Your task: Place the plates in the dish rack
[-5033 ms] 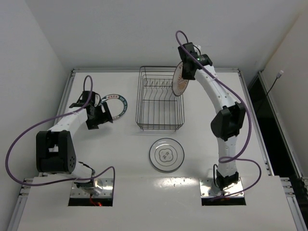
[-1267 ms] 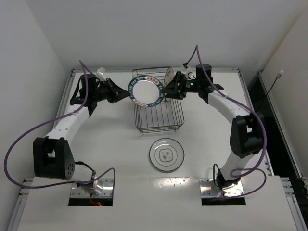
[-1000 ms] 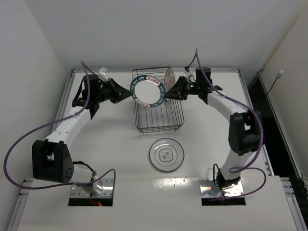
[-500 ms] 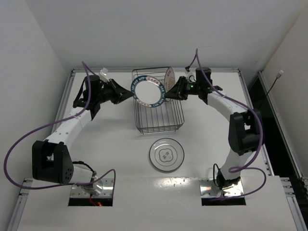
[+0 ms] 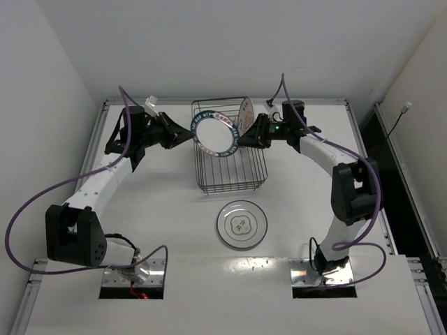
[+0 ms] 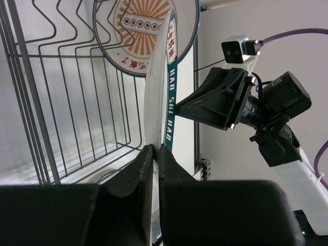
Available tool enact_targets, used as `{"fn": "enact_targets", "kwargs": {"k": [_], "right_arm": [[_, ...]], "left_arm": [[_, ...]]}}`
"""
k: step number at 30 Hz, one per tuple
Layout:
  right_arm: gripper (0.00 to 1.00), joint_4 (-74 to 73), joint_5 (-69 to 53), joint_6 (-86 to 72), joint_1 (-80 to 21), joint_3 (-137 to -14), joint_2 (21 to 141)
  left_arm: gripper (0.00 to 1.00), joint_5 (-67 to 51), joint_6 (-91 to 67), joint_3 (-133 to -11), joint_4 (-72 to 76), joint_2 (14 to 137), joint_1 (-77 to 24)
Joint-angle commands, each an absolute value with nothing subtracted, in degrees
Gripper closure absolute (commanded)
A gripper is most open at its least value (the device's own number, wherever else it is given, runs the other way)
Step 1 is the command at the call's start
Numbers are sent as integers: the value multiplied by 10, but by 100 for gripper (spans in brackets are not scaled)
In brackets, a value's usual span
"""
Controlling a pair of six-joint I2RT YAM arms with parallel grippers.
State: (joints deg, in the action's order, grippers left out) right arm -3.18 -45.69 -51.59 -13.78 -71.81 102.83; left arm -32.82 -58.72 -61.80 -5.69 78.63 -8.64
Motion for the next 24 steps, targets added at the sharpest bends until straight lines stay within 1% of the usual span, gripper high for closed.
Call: {"fn": "enact_targets", "kwargs": {"k": [1, 10, 24], "right_arm": [[80, -8, -490, -511, -153, -716, 1024], [79, -3, -495, -511, -153, -716, 1035], [79, -35, -490, -489, -148, -716, 1035]], "left_arm": [[100, -361, -594, -650, -34, 772, -101], [100, -361, -594, -650, -34, 772, -101], [100, -361, -589, -655, -45, 772, -101]]}}
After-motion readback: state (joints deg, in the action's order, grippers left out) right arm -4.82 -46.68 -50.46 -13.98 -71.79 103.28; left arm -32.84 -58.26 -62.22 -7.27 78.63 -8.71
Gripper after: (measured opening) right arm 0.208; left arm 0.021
